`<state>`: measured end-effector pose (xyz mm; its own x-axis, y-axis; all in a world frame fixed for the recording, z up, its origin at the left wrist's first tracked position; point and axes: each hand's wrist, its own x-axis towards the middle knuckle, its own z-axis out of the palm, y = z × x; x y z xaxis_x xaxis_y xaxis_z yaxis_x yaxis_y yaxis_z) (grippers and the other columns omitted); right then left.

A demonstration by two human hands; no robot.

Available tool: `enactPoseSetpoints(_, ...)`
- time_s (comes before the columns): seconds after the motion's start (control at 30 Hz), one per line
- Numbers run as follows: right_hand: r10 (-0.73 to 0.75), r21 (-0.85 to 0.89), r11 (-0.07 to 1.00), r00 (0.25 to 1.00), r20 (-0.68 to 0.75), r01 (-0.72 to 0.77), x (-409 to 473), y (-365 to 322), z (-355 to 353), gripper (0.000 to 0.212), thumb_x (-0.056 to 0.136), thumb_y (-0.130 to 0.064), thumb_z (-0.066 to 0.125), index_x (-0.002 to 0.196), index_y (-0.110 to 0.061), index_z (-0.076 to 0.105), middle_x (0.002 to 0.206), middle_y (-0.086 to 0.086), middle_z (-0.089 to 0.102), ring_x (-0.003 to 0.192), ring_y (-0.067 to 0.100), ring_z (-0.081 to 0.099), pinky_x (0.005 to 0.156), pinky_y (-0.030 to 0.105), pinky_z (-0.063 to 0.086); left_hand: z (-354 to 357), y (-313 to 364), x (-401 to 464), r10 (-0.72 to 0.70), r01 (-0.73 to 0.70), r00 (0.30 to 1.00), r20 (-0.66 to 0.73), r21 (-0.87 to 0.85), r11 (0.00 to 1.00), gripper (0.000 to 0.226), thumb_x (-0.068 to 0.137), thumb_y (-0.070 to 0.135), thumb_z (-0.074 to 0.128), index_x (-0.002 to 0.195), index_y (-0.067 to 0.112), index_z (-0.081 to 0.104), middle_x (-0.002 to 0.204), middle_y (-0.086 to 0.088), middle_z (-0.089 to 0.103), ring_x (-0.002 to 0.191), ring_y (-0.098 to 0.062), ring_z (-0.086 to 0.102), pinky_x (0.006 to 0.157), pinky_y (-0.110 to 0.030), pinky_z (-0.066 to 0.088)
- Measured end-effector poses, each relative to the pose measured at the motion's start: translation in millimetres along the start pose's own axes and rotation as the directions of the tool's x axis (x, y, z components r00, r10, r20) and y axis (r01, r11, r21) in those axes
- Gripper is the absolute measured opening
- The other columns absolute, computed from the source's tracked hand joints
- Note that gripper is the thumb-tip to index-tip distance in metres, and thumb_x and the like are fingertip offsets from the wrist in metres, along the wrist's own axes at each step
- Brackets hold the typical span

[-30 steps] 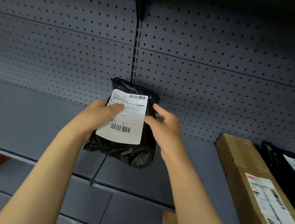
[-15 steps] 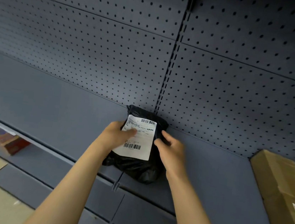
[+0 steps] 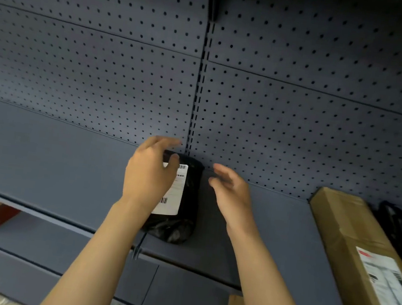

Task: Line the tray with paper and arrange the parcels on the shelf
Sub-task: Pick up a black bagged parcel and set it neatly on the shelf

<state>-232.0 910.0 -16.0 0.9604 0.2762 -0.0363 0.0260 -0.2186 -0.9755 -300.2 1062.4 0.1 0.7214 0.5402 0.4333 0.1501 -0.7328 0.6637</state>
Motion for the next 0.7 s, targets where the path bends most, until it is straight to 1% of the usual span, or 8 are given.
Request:
enactPoseSetpoints(0.07, -0.039, 0.011, 0.999, 0.999, -0.012, 0.039, -3.2, -9.0, -20.5, 0.034, 0.096, -0.009, 0.061, 0.123, -0.029, 0.066, 0.108, -0.025, 0.062, 0.091, -0.016, 0.057, 0.072, 0.004, 0.045, 2.2, 25.7, 1.6, -0.051, 0.057, 0.998, 0.045, -0.150, 0.987, 0.034, 0.097, 0.022, 0.062, 0.130, 0.029, 0.068, 0.124, 0.003, 0.069, 0.085, -0.018, 0.067, 0.078, -0.029, 0.051)
enactPoseSetpoints(0.17, -0.094, 0.023, 0.995, 0.995, -0.038, 0.095, -8.2, -18.6, -50.5, 0.035, 0.096, -0.012, 0.059, 0.117, -0.040, 0.065, 0.114, -0.027, 0.062, 0.102, -0.009, 0.058, 0.081, 0.011, 0.044, 10.2, 60.0, -2.0, -0.099, 0.130, 0.990, 0.103, -0.354, 0.926, 0.034, 0.098, 0.024, 0.061, 0.131, 0.026, 0.067, 0.125, 0.009, 0.069, 0.111, -0.007, 0.064, 0.099, -0.027, 0.050)
enactPoseSetpoints(0.2, -0.106, 0.026, 0.994, 0.993, -0.054, 0.108, -10.1, -20.7, -61.0, 0.036, 0.096, -0.012, 0.059, 0.114, -0.042, 0.064, 0.116, -0.027, 0.063, 0.105, -0.008, 0.058, 0.086, 0.015, 0.045, 14.3, 71.2, -4.4, -0.100, 0.137, 0.989, 0.111, -0.401, 0.906, 0.032, 0.098, 0.024, 0.062, 0.129, 0.026, 0.068, 0.121, 0.011, 0.070, 0.112, -0.004, 0.063, 0.100, -0.025, 0.049)
enactPoseSetpoints(0.27, -0.126, 0.035, 0.991, 0.989, -0.081, 0.129, -12.2, -24.1, -82.1, 0.037, 0.096, -0.011, 0.058, 0.112, -0.043, 0.064, 0.118, -0.024, 0.065, 0.107, -0.006, 0.059, 0.093, 0.023, 0.049, 24.3, 90.4, -8.0, -0.110, 0.156, 0.986, 0.124, -0.472, 0.868, 0.027, 0.097, 0.024, 0.063, 0.123, 0.027, 0.069, 0.113, 0.012, 0.072, 0.101, 0.006, 0.064, 0.096, -0.017, 0.049)
enactPoseSetpoints(0.33, -0.139, 0.041, 0.989, 0.984, -0.108, 0.144, -16.2, -25.7, -106.3, 0.037, 0.095, -0.009, 0.058, 0.114, -0.040, 0.066, 0.120, -0.018, 0.067, 0.110, -0.003, 0.061, 0.094, 0.027, 0.051, 37.8, 109.7, -12.9, -0.118, 0.186, 0.980, 0.161, -0.518, 0.835, 0.023, 0.097, 0.025, 0.063, 0.119, 0.029, 0.069, 0.105, 0.016, 0.071, 0.087, 0.020, 0.060, 0.082, -0.001, 0.044)
enactPoseSetpoints(0.37, -0.147, 0.042, 0.987, 0.982, -0.120, 0.152, -18.8, -25.6, -118.1, 0.037, 0.095, -0.009, 0.058, 0.116, -0.038, 0.067, 0.120, -0.016, 0.068, 0.110, -0.002, 0.061, 0.093, 0.026, 0.051, 45.1, 118.5, -15.4, -0.121, 0.201, 0.976, 0.179, -0.542, 0.816, 0.023, 0.097, 0.025, 0.063, 0.119, 0.029, 0.068, 0.103, 0.018, 0.070, 0.083, 0.024, 0.058, 0.076, 0.002, 0.042)
enactPoseSetpoints(0.5, -0.149, 0.039, 0.987, 0.972, -0.181, 0.159, -26.1, -23.5, -167.6, 0.038, 0.093, -0.007, 0.059, 0.115, -0.037, 0.068, 0.118, -0.016, 0.070, 0.110, -0.001, 0.062, 0.091, 0.023, 0.049, 72.3, 157.2, -26.2, -0.097, 0.226, 0.966, 0.238, -0.607, 0.762, 0.025, 0.098, 0.027, 0.061, 0.123, 0.029, 0.067, 0.110, 0.016, 0.071, 0.096, 0.013, 0.061, 0.083, -0.009, 0.044)
enactPoseSetpoints(0.7, -0.145, 0.002, 0.989, 0.957, -0.251, 0.151, -34.3, -17.7, -238.5, 0.036, 0.095, -0.008, 0.061, 0.114, -0.038, 0.067, 0.120, -0.013, 0.069, 0.116, 0.006, 0.062, 0.099, 0.028, 0.049, 110.8, 213.6, -45.1, -0.034, 0.239, 0.947, 0.319, -0.630, 0.739, 0.031, 0.099, 0.033, 0.059, 0.130, 0.030, 0.063, 0.124, 0.011, 0.067, 0.105, 0.010, 0.057, 0.086, -0.012, 0.043)
